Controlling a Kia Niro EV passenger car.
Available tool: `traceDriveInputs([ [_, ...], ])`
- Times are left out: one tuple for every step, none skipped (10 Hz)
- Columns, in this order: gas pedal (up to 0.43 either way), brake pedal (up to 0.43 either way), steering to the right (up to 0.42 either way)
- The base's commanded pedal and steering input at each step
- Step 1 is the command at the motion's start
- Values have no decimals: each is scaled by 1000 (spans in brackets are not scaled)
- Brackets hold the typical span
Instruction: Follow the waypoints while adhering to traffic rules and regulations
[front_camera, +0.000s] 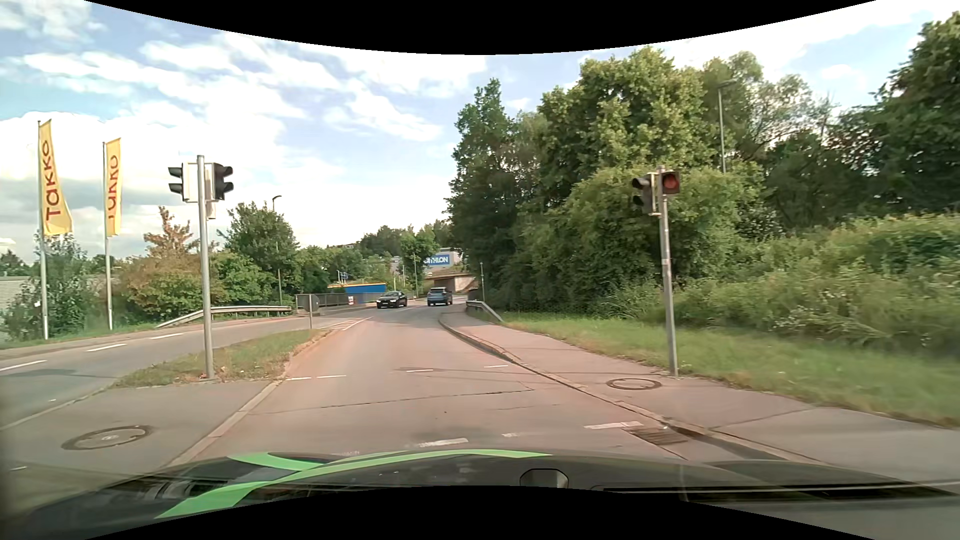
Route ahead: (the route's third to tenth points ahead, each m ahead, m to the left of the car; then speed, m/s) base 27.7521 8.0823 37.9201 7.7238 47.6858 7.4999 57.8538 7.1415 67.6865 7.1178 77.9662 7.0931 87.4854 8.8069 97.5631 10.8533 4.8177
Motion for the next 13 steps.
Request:
traceDriveInputs([
  [67, 0, -255],
  [67, 0, -226],
  [67, 0, -201],
  [87, 0, -185],
  [110, 0, -173],
  [138, 0, -157],
  [157, 0, -144],
  [169, 0, -133],
  [177, 0, -124],
  [189, 0, -113],
  [197, 0, -97],
  [197, 0, -75],
  [197, 0, -54],
])
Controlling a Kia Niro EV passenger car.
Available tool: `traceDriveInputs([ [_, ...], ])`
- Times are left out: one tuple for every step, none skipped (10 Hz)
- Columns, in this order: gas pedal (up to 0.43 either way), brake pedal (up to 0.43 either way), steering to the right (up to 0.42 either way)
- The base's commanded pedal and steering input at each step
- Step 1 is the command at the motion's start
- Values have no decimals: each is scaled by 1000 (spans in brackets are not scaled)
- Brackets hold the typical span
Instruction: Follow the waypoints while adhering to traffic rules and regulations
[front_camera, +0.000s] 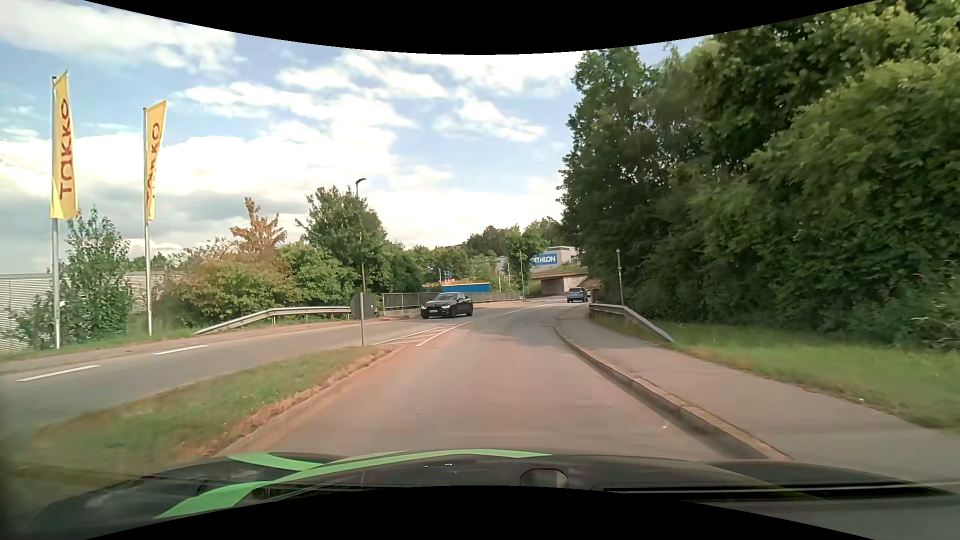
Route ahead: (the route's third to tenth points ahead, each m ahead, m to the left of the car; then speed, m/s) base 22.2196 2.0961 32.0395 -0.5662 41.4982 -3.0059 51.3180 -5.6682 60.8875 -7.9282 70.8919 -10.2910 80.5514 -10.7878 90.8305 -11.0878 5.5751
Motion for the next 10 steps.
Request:
traceDriveInputs([
  [197, 0, -36],
  [197, 0, -22],
  [197, 0, -9],
  [197, 0, -3],
  [197, 0, -2],
  [220, 0, -1],
  [220, 0, 0],
  [220, 0, 0],
  [220, 0, 0],
  [220, 0, 0],
])
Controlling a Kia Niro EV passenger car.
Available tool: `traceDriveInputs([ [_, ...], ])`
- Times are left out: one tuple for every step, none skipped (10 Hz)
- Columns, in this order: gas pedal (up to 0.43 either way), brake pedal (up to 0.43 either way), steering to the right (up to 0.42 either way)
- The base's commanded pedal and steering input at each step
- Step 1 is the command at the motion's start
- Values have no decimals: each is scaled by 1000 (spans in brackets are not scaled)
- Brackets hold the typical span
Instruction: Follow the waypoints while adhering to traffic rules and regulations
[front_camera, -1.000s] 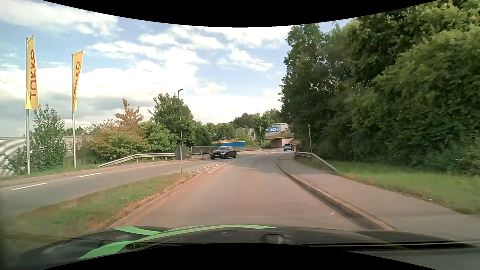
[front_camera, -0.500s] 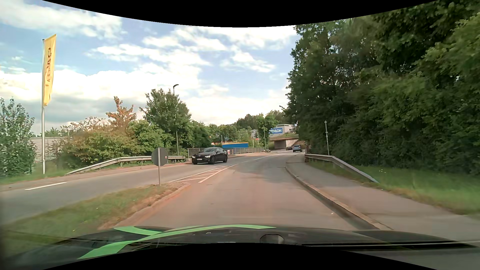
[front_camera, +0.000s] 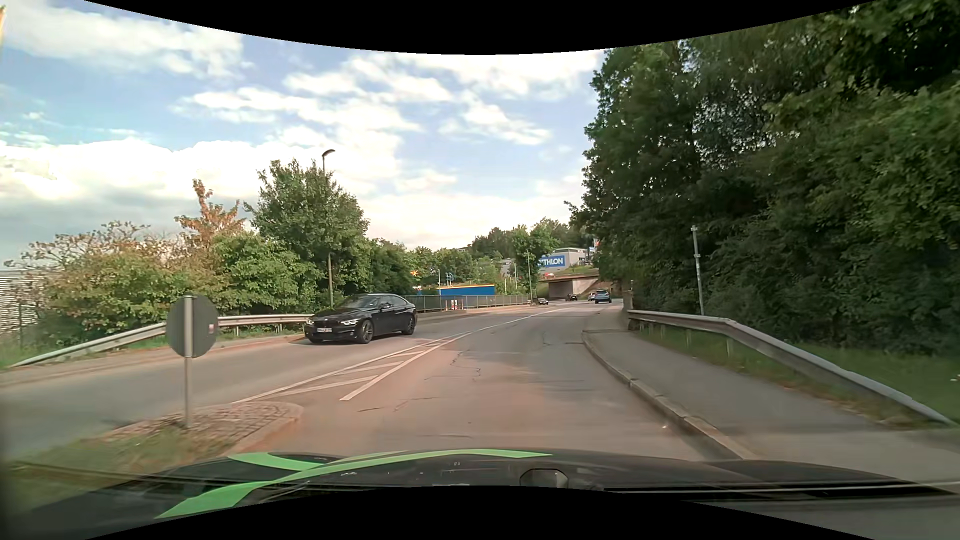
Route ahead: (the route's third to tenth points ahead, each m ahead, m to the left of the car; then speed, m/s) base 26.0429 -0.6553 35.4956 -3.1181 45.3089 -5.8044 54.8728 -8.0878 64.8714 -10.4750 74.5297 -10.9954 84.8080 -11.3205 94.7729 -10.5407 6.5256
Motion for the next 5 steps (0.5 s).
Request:
traceDriveInputs([
  [220, 0, 0],
  [220, 0, 1],
  [220, 0, 4],
  [220, 0, 8],
  [220, 0, 12],
])
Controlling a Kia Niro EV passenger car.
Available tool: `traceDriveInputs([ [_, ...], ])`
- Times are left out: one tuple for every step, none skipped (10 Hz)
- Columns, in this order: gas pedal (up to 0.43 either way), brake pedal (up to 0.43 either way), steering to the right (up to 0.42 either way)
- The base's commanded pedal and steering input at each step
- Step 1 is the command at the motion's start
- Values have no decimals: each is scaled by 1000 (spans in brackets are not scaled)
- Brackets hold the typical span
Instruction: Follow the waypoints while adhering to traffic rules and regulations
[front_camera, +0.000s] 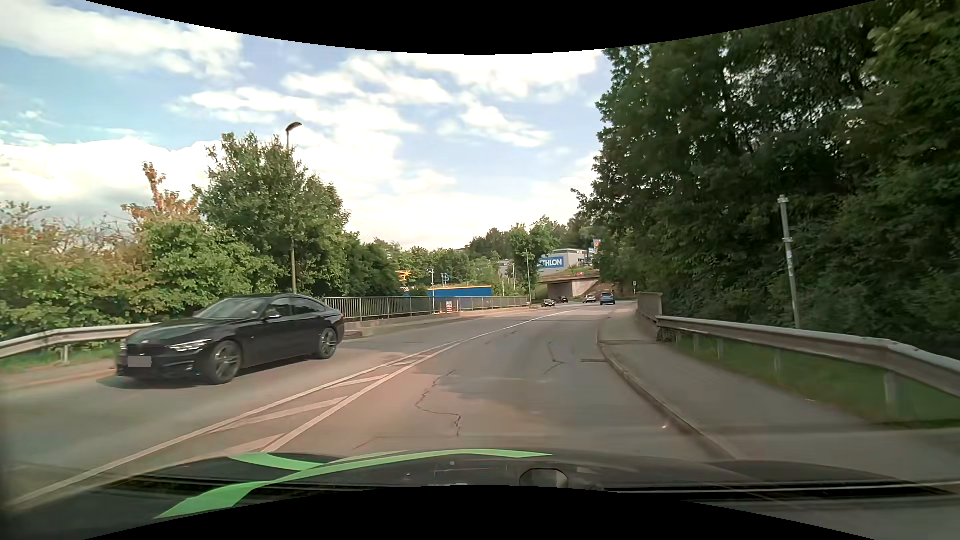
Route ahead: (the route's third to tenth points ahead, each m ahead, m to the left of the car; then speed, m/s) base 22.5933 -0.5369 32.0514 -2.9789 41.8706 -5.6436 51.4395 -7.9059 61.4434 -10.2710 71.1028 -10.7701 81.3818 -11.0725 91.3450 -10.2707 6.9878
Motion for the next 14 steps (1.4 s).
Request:
traceDriveInputs([
  [220, 0, 16],
  [220, 0, 20],
  [220, 0, 23],
  [220, 0, 25],
  [209, 0, 29],
  [209, 0, 31],
  [189, 0, 31],
  [157, 0, 32],
  [130, 0, 33],
  [130, 0, 35],
  [138, 0, 40],
  [157, 0, 44],
  [197, 0, 48],
  [209, 0, 51],
])
